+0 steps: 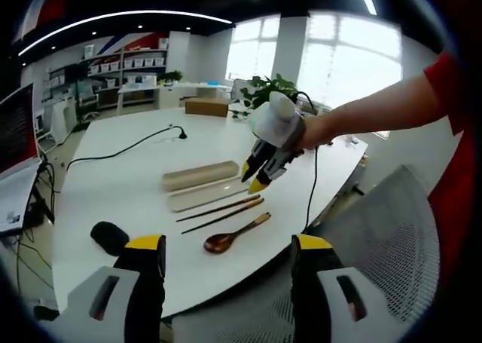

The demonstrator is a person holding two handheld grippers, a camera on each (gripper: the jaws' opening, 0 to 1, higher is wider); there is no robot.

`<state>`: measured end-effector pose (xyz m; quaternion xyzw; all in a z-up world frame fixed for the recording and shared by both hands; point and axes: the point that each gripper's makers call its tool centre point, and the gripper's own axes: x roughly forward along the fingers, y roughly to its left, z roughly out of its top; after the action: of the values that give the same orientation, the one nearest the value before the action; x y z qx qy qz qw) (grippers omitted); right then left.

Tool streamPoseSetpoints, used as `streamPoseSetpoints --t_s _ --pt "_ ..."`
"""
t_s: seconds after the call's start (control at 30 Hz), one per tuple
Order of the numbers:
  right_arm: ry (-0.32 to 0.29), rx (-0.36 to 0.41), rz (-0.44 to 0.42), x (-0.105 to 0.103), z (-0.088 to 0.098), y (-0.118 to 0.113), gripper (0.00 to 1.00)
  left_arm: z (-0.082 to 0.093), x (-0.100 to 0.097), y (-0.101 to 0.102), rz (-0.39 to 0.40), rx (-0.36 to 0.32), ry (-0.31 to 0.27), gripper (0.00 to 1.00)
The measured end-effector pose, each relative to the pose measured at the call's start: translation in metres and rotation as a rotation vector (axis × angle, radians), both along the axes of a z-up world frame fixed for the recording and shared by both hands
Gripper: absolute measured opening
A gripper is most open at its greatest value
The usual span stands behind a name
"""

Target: Arrange the utensils inside the cutlery case until each visible utensil rests in its matching compartment.

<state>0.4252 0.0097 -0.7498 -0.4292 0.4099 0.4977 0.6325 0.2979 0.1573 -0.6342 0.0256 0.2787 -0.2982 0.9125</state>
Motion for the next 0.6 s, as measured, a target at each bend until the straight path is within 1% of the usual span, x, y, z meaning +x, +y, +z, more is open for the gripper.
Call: streamPoseSetpoints --t_s 0.1,0.2,0.33,0.43,0.53,0.6 --pt "-0.009 -0.026 0.048 0.0 -0.005 0.002 0.16 0.0 0.0 -0.001 -0.007 0.001 -0.004 0.69" --pt "0.003 -0.021 0.073 -0.001 -0.005 0.009 0.16 -0.001 -0.001 -0.001 -0.014 0.004 0.0 0.7" --pt "0.039 -0.012 0.08 -0.002 -0.006 0.016 0.13 -0.002 -0.001 -0.001 -0.012 0.008 0.002 0.69" --pt "0.022 -0.019 0.109 -0.001 -0.006 0.019 0.14 -0.002 -0.001 0.0 -0.01 0.006 0.004 0.69" --pt "0.037 -0.024 0.121 -0.003 -0.01 0.02 0.13 -0.002 0.0 0.0 -0.005 0.007 0.003 0.69" --pt "0.037 -0.038 0.126 -0.002 -0.013 0.019 0.13 -0.003 0.0 0.0 -0.004 0.007 0.004 0.69"
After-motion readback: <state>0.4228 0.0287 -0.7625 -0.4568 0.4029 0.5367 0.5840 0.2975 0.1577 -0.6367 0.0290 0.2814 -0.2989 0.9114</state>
